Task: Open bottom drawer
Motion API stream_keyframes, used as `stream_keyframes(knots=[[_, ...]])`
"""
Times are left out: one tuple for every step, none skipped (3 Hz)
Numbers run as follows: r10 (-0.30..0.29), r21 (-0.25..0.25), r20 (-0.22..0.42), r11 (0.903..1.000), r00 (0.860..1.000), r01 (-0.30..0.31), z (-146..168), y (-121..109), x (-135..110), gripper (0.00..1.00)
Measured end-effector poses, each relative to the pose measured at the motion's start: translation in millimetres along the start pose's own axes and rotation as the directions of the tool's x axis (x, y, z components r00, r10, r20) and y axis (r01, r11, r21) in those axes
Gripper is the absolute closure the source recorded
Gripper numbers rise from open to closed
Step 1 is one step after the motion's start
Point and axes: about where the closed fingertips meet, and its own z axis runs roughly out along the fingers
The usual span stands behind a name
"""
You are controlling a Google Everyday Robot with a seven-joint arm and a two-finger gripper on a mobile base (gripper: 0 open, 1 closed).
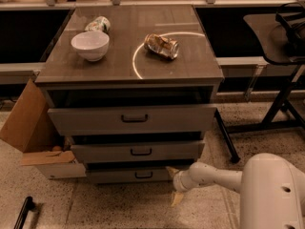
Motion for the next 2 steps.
stream_keyframes(knots=[[-0.027,0.019,-0.036,0.9994,0.999,0.028,10,-12,3,0.0],[-0.04,0.01,-0.045,0.9991,0.998,0.041,25,-21,4,0.0]])
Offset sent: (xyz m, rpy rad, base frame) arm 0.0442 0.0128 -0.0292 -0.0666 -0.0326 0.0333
